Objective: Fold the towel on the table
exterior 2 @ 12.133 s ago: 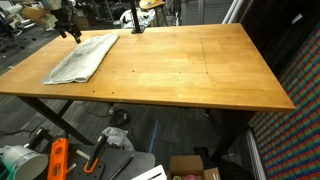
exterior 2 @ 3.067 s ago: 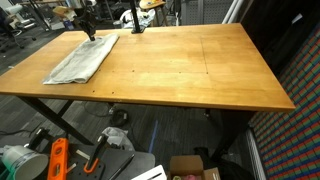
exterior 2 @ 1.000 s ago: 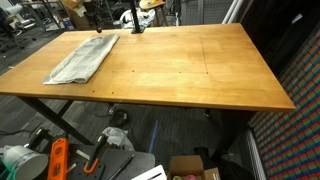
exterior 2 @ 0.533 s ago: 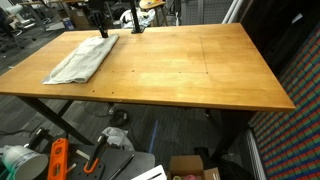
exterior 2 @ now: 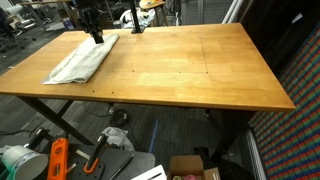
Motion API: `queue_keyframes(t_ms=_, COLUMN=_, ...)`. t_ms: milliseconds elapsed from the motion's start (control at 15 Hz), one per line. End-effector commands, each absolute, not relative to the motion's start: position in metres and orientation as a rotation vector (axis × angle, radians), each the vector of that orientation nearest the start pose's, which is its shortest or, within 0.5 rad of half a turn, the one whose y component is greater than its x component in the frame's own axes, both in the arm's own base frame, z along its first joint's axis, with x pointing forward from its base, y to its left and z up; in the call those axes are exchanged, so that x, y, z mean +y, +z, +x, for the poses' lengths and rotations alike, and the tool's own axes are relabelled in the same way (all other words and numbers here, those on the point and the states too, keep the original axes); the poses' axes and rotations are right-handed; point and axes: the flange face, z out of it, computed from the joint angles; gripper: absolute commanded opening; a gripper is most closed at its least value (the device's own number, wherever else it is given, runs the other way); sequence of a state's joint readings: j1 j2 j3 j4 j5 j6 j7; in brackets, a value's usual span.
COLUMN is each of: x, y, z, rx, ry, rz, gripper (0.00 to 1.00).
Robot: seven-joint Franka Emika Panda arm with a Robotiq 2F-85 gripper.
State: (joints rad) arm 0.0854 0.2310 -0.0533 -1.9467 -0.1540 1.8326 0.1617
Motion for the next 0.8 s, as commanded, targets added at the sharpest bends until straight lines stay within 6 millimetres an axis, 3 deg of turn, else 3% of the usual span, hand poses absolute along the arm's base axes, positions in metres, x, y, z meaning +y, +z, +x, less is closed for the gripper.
queue_keyframes(t_ms=0, x=0.012, y=0.374, z=0.521, rx=0.000, ry=0.546, rz=-3.251, gripper=0.33)
queue_keyframes(t_ms=200, x=0.027, y=0.395, z=0.504, rx=-0.060, ry=0.573, rz=-3.211, gripper=0.51)
queue_keyframes(t_ms=400, x=0.040, y=0.408, z=0.490, rx=-0.075, ry=0.744, rz=-3.157, gripper=0.74)
queue_keyframes(t_ms=600, x=0.036, y=0.395, z=0.490, rx=-0.016, ry=1.087, rz=-3.166, gripper=0.97)
queue_keyframes(t_ms=733, x=0.028, y=0.387, z=0.486, rx=-0.038, ry=1.278, rz=-3.096, gripper=1.00)
